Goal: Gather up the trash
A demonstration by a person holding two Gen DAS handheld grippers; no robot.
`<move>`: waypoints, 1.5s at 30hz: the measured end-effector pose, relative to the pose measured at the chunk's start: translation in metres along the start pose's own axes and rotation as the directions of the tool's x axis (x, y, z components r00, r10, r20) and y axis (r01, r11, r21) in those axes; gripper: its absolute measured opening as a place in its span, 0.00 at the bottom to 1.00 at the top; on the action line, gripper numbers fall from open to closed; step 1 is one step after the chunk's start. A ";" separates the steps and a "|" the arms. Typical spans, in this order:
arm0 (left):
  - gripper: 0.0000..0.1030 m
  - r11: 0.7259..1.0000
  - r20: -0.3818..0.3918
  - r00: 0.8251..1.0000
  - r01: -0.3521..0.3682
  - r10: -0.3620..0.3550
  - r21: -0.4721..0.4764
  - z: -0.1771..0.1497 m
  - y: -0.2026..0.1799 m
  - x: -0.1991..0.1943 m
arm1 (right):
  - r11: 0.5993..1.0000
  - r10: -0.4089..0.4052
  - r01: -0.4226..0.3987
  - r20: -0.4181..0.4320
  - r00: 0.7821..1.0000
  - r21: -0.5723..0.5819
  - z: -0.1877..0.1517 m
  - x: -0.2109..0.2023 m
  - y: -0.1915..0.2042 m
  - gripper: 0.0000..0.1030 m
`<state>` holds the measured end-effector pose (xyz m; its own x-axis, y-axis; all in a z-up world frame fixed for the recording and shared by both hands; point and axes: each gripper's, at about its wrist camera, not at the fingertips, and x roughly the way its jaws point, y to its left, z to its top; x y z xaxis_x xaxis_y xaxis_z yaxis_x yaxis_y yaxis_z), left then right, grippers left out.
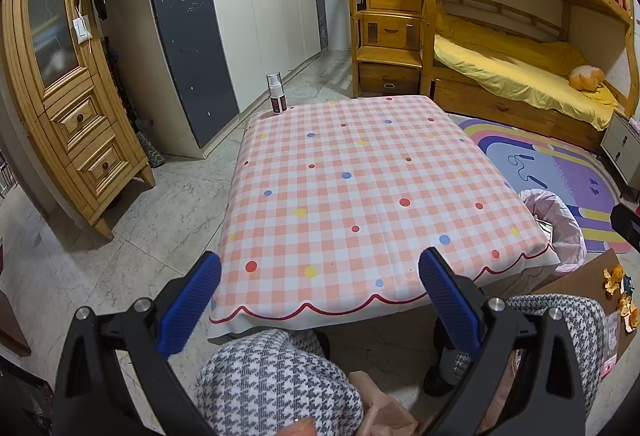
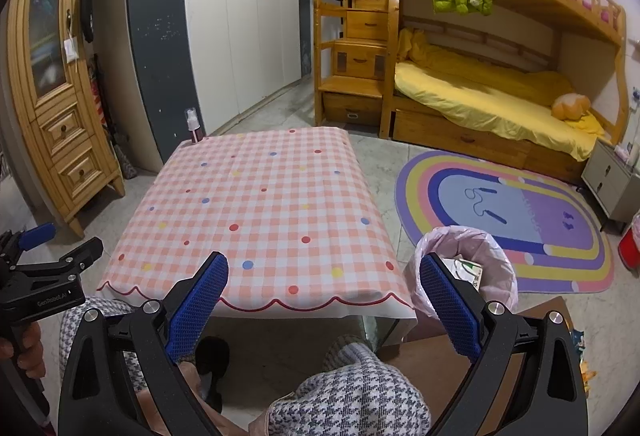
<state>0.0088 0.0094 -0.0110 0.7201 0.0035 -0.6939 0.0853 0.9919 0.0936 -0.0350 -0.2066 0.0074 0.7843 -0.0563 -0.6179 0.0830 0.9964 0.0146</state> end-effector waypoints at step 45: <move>0.93 0.999 -0.001 1.000 0.029 -0.029 0.015 -0.001 -0.002 -0.001 | 1.000 0.014 -0.014 0.007 1.000 0.021 0.000 0.001 -0.003 0.93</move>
<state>0.0077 0.0073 -0.0113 0.7163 -0.0248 -0.6973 0.1164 0.9896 0.0843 -0.0350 -0.2097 0.0069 0.7898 -0.0427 -0.6119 0.0847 0.9956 0.0399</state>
